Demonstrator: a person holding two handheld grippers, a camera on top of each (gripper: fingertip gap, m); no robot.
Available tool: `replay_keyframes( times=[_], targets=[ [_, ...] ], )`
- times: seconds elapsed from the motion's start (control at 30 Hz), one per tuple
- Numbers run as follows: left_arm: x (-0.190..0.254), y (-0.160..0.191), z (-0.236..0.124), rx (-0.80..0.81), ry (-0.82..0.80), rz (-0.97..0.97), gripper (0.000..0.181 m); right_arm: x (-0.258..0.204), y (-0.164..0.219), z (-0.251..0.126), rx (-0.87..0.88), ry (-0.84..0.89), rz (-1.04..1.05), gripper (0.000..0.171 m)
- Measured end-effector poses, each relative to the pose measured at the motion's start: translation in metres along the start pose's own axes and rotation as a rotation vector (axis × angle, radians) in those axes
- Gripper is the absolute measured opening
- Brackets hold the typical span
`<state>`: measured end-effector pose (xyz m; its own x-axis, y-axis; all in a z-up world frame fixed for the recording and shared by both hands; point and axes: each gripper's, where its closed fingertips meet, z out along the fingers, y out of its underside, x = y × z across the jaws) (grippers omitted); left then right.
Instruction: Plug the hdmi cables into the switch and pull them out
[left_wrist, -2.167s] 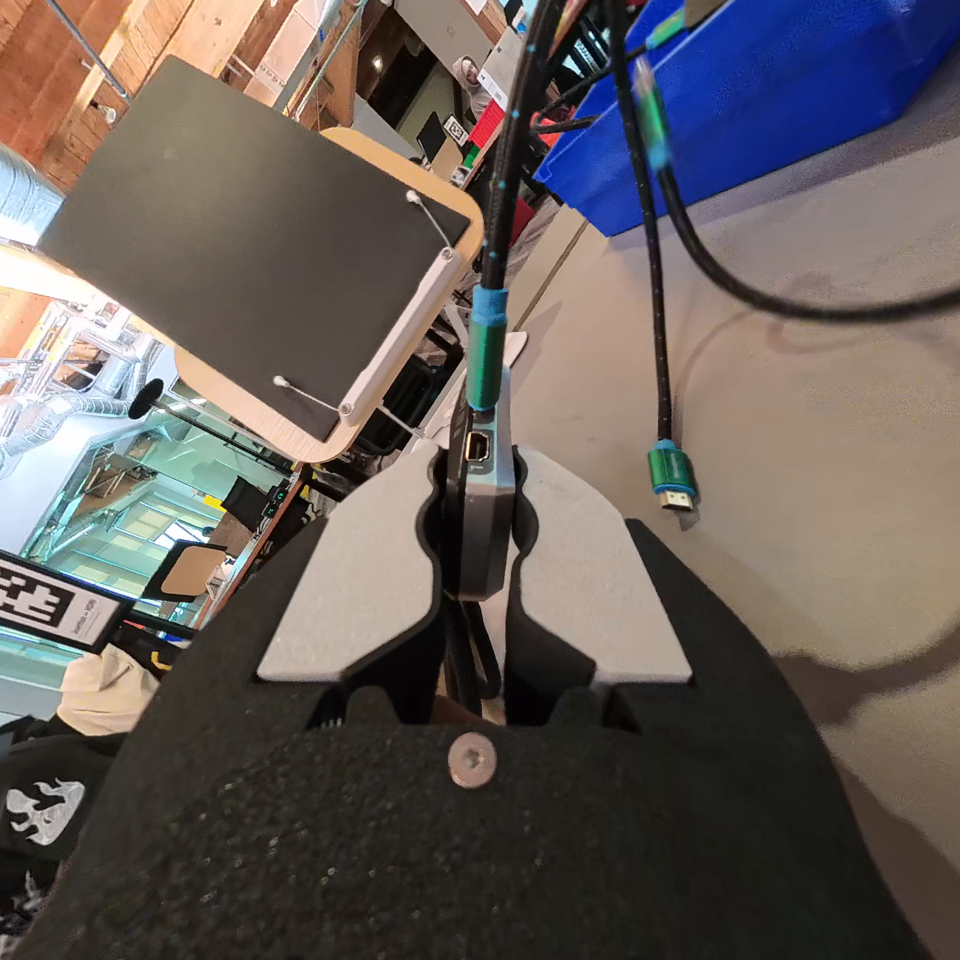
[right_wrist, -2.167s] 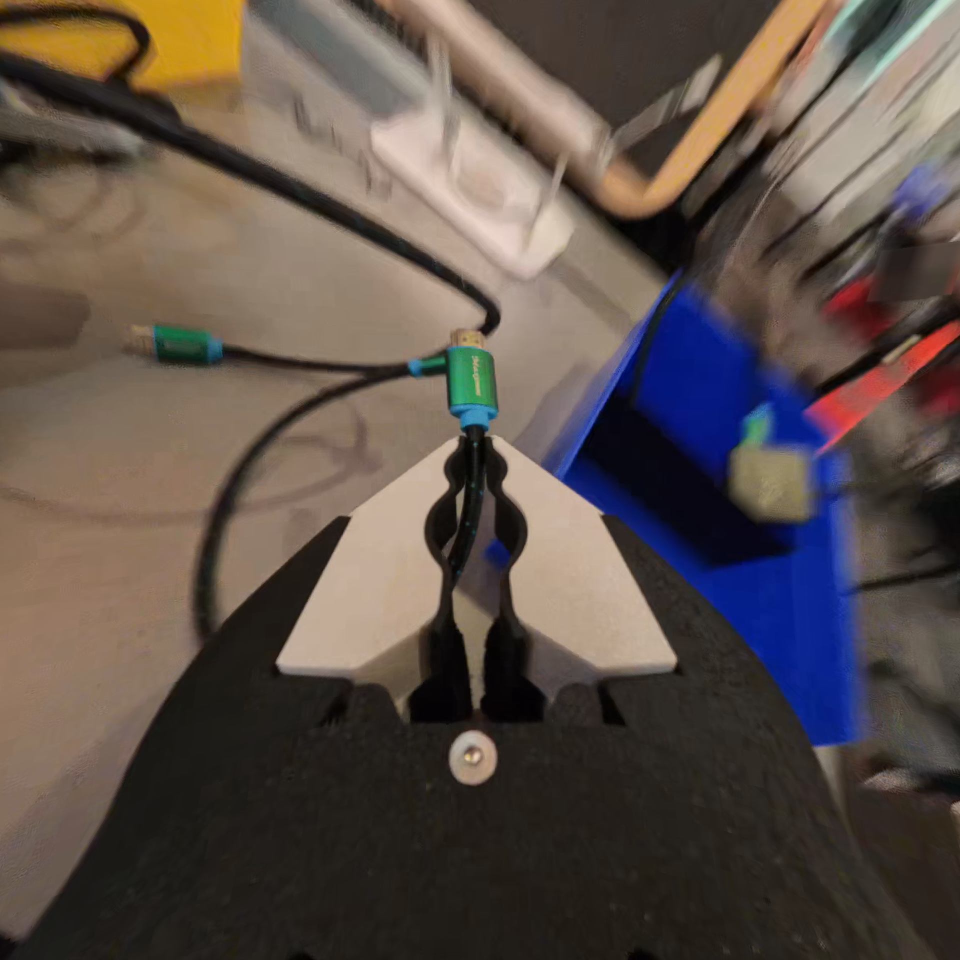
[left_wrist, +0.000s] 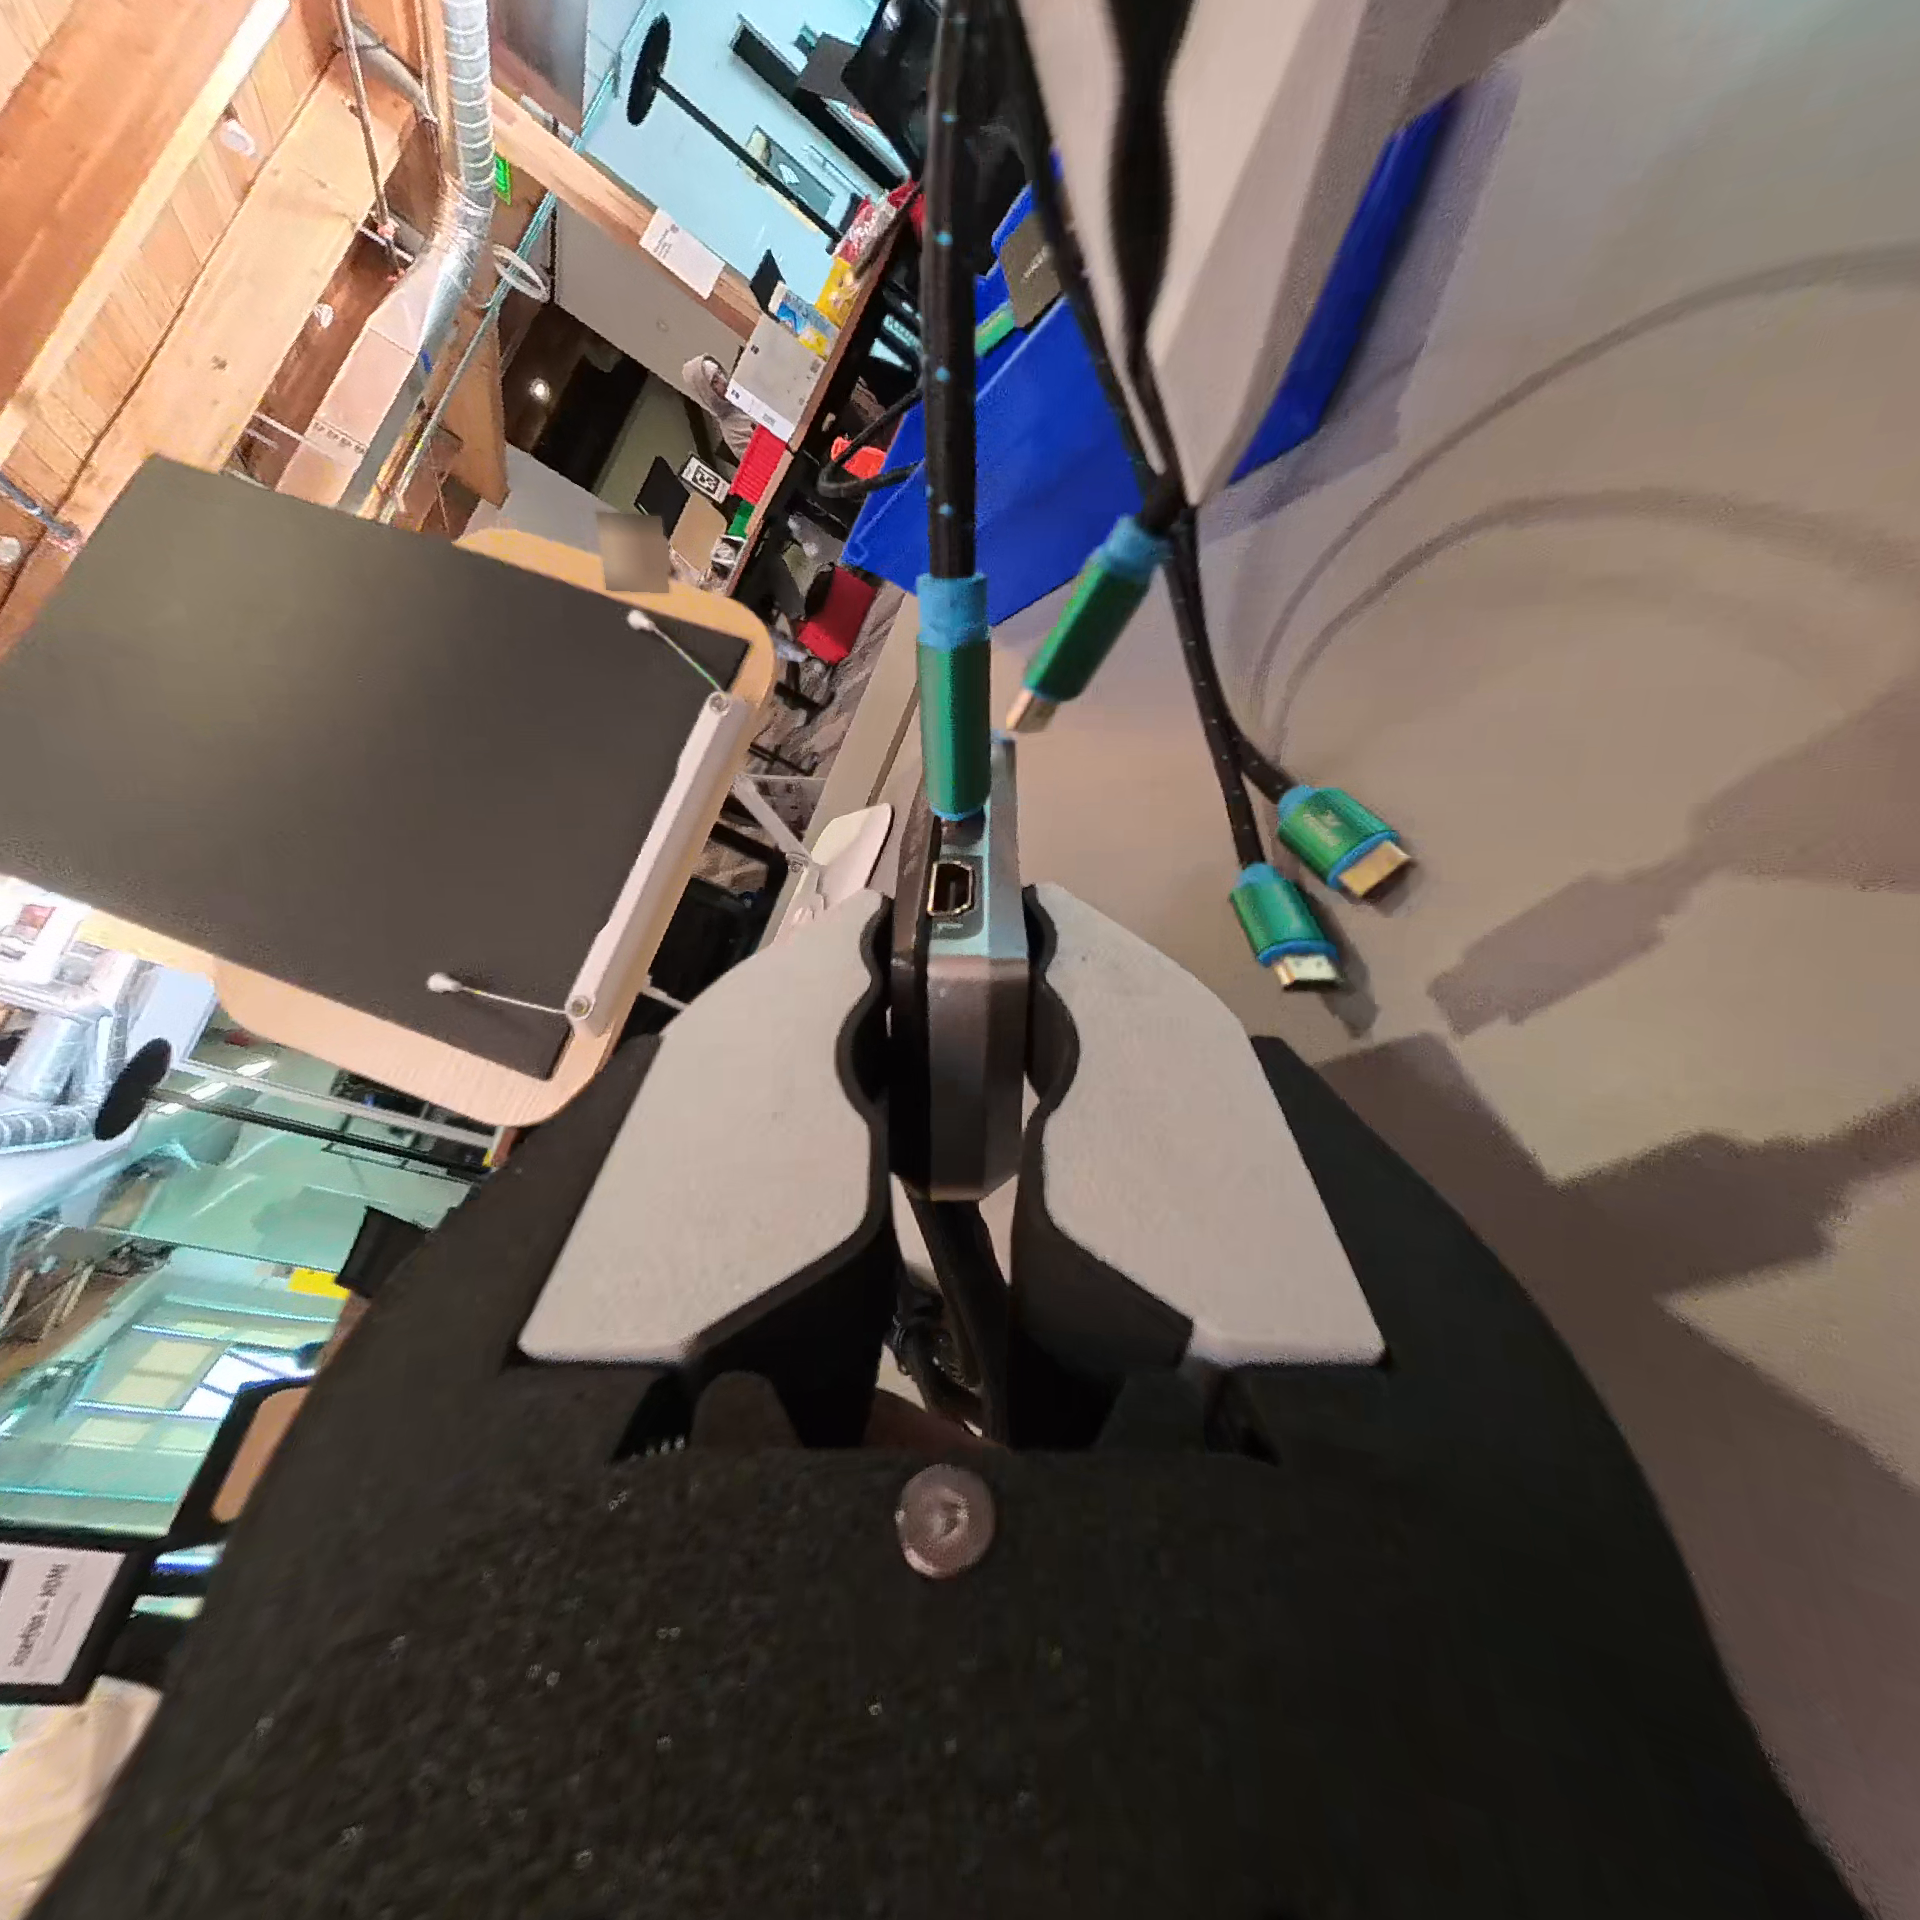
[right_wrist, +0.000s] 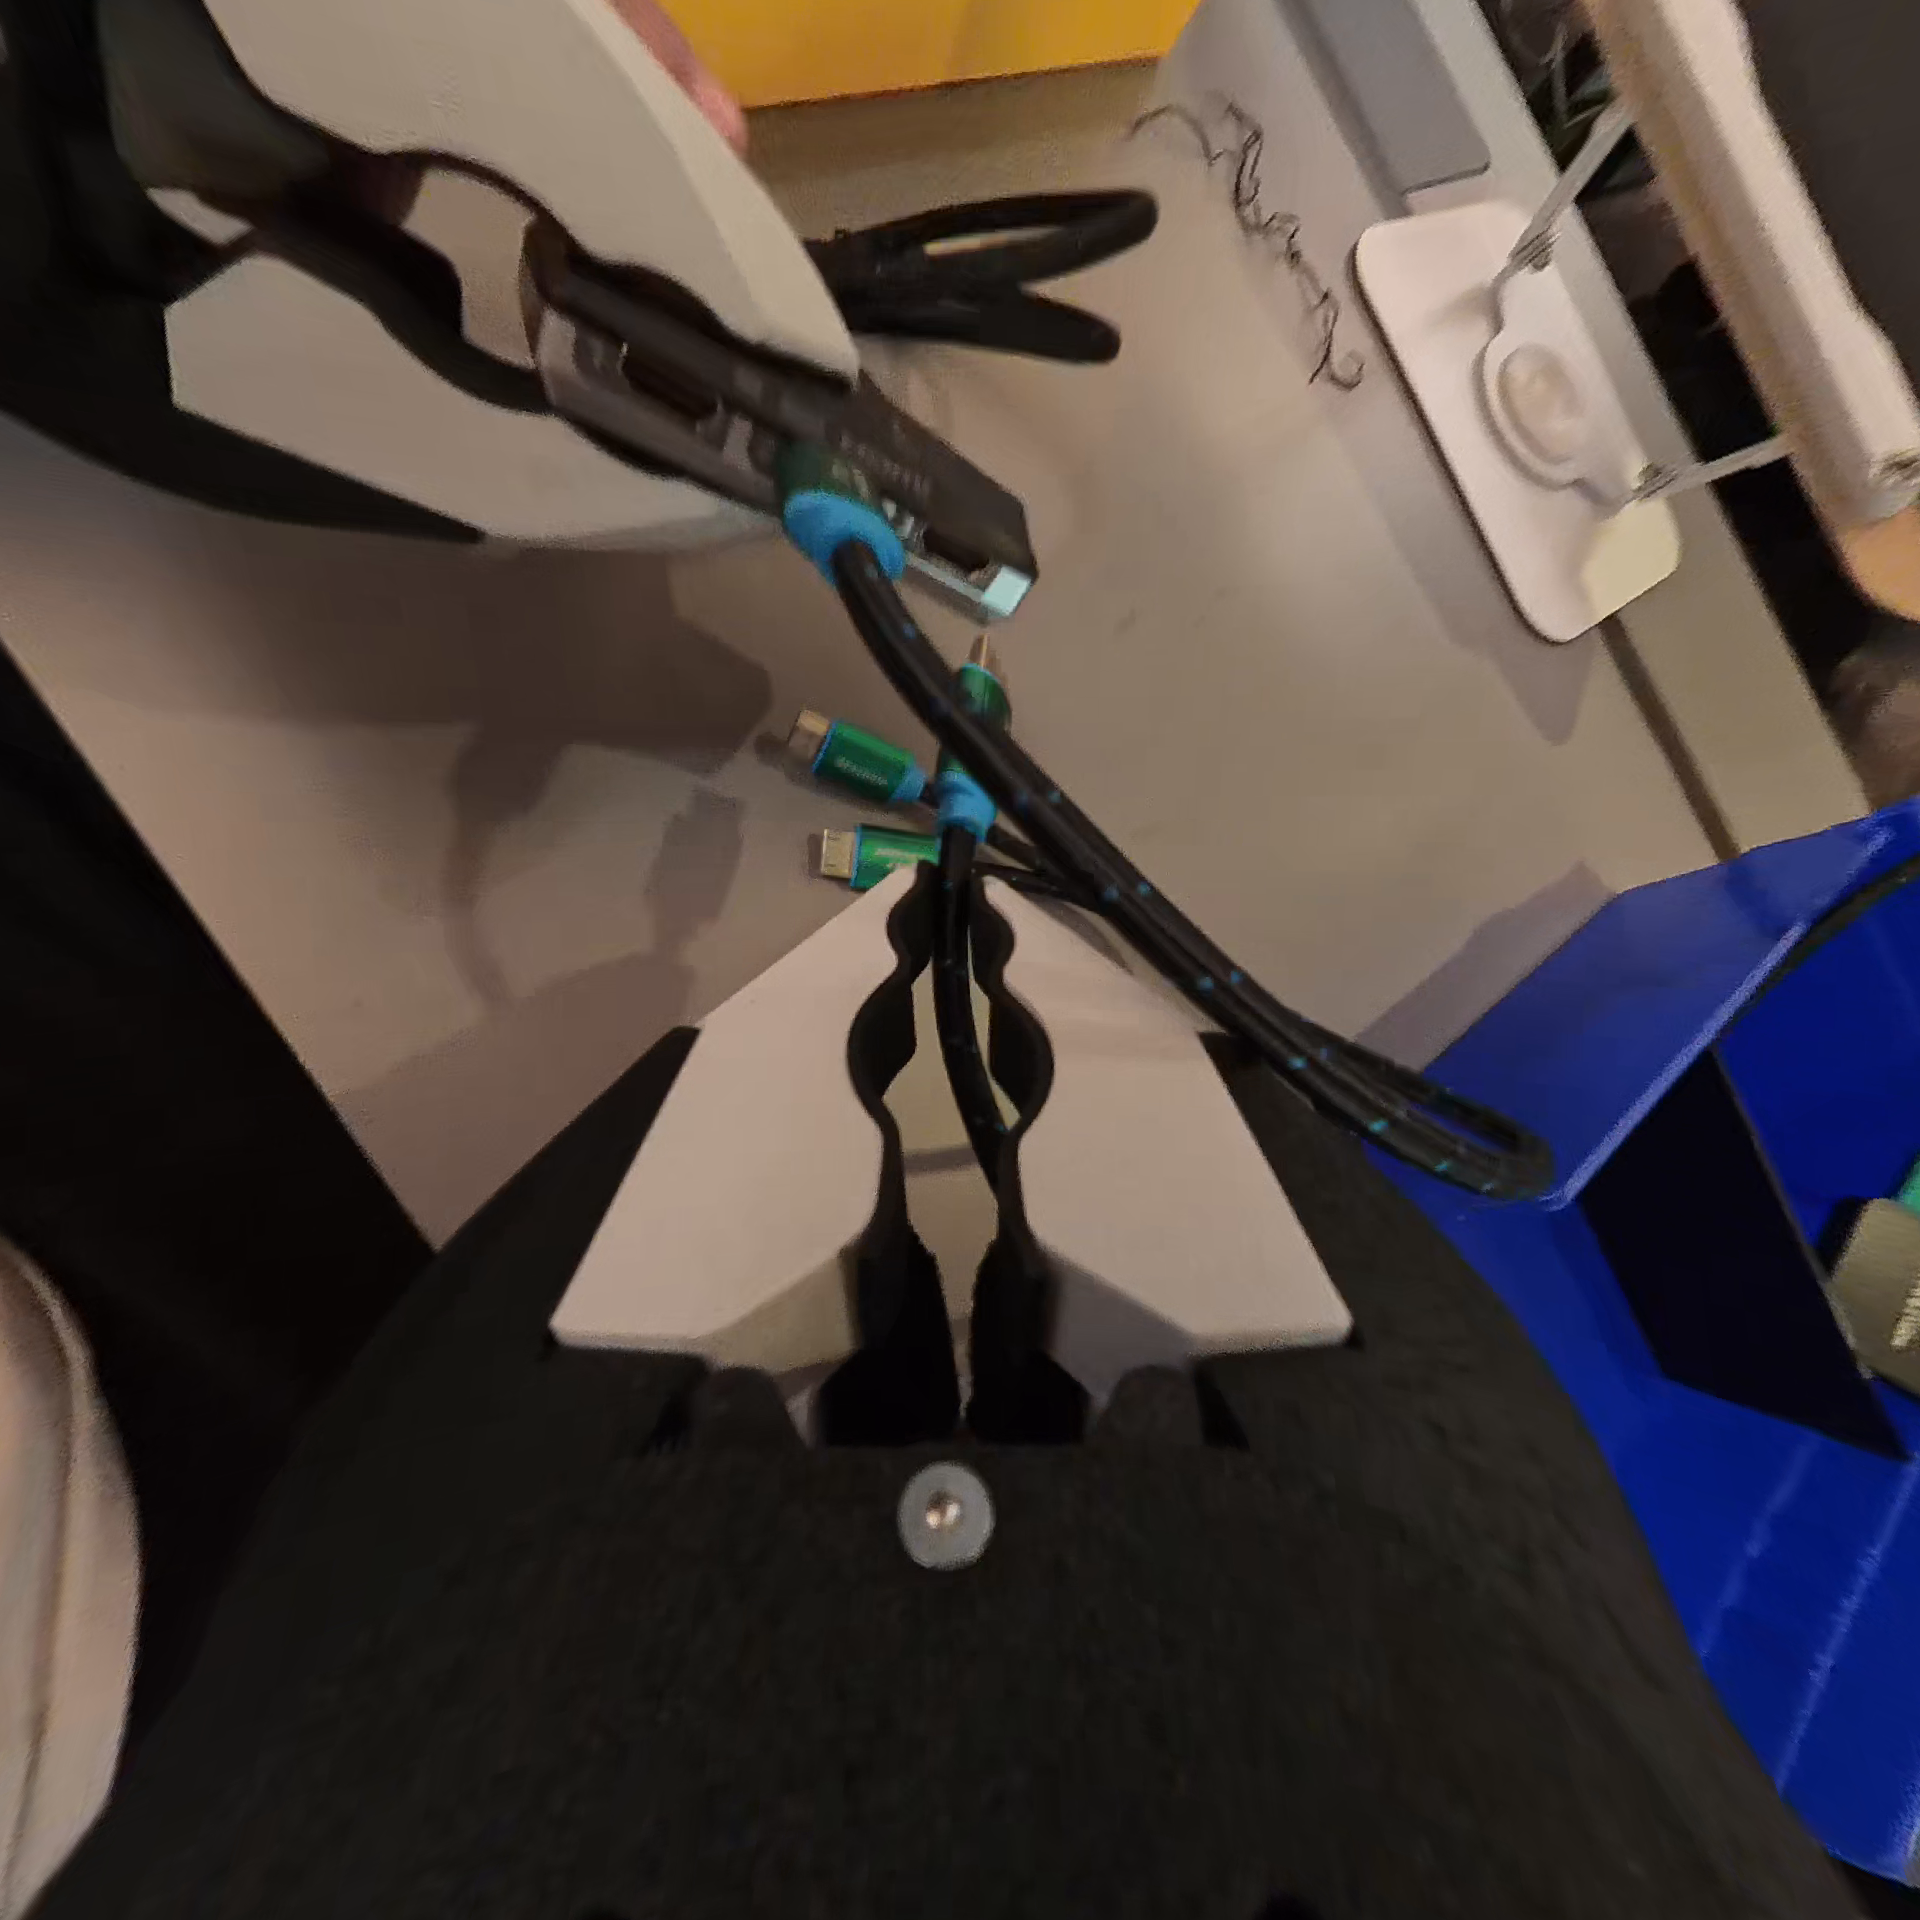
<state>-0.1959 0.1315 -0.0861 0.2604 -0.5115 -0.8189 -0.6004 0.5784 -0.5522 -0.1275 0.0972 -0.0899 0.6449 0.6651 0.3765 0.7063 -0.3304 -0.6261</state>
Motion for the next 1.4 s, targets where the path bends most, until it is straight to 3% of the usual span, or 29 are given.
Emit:
replay_keyframes(
  times=[0.27, 0.5, 0.57, 0.67, 0.73, 0.87, 1.03, 1.13, 1.3, 1.4],
  targets=[
    [-0.001, 0.007, 0.002, -0.021, 0.001, -0.012, 0.021, -0.006, 0.004, 0.006, -0.020, 0.058, -0.174, 0.006],
    [-0.013, 0.021, 0.005, -0.062, -0.043, -0.061, 0.021, -0.067, 0.045, 0.039, -0.115, -0.255, -0.035, 0.007],
    [-0.017, 0.024, 0.005, -0.052, -0.044, -0.085, 0.021, -0.098, 0.040, 0.035, -0.085, -0.415, 0.055, 0.011],
    [-0.024, 0.030, 0.002, -0.041, -0.048, -0.096, 0.021, -0.124, 0.010, 0.010, 0.093, -0.618, 0.074, 0.026],
    [-0.031, 0.035, 0.000, -0.035, -0.051, -0.123, 0.022, -0.106, -0.002, 0.002, 0.216, -0.563, -0.013, 0.035],
    [-0.039, 0.042, -0.003, -0.028, -0.045, -0.152, 0.022, -0.050, -0.002, 0.020, 0.352, -0.276, -0.259, 0.034],
    [-0.039, 0.045, -0.004, -0.023, -0.020, -0.162, 0.022, -0.075, -0.011, 0.050, 0.338, -0.347, -0.554, 0.034],
    [-0.037, 0.045, -0.004, -0.030, -0.017, -0.151, 0.022, -0.089, -0.014, 0.067, 0.294, -0.410, -0.611, 0.030],
    [-0.035, 0.047, -0.008, -0.037, -0.018, -0.163, 0.022, -0.124, -0.007, 0.052, 0.159, -0.723, -0.331, 0.035],
    [-0.033, 0.047, -0.011, -0.035, -0.018, -0.182, 0.022, -0.128, -0.005, 0.043, 0.080, -0.725, -0.013, 0.037]
  ],
)
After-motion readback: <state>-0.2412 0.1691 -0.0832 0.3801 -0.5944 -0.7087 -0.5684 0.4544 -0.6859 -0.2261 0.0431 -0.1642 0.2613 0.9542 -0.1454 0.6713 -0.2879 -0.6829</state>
